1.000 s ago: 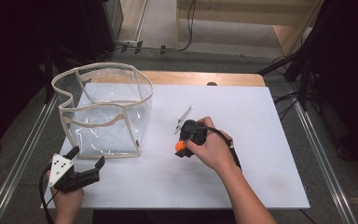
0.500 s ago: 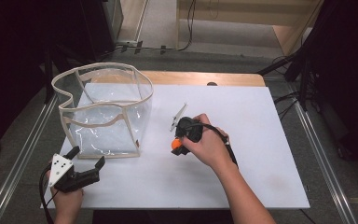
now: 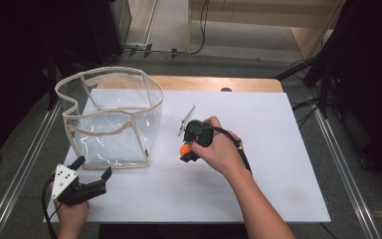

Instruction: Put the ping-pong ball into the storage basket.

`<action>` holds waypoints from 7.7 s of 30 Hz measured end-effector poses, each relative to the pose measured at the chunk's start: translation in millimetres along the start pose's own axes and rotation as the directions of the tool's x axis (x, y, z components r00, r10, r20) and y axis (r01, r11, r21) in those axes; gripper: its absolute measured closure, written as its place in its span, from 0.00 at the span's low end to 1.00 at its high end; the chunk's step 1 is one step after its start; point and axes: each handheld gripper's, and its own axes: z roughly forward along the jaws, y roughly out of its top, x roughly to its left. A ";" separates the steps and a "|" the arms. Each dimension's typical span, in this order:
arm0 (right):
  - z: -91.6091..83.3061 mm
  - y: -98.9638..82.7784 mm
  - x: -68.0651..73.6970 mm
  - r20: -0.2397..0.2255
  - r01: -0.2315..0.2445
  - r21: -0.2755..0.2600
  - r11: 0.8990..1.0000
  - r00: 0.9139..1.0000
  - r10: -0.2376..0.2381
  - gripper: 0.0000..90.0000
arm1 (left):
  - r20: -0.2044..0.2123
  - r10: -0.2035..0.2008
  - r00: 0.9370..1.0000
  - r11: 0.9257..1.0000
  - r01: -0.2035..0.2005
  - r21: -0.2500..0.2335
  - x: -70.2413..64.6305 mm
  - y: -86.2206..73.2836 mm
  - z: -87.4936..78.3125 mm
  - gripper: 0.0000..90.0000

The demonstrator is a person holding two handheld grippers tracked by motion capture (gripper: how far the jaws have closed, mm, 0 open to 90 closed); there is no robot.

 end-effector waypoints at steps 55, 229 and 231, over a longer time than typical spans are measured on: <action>-37.4 29.8 -10.9 -0.020 0.037 -0.020 0.999 0.999 -0.037 0.53 | 0.001 -0.001 1.000 1.000 0.001 -0.001 -0.5 0.1 0.3 0.04; -89.2 151.2 -50.3 -0.062 0.082 -0.104 0.991 0.994 -0.089 0.53 | 0.022 -0.001 1.000 1.000 0.002 -0.009 0.1 -0.1 0.0 0.04; -87.8 153.1 -50.7 -0.064 0.080 -0.104 0.991 0.994 -0.087 0.53 | 0.023 -0.003 1.000 1.000 0.003 -0.010 0.0 -0.1 -0.1 0.04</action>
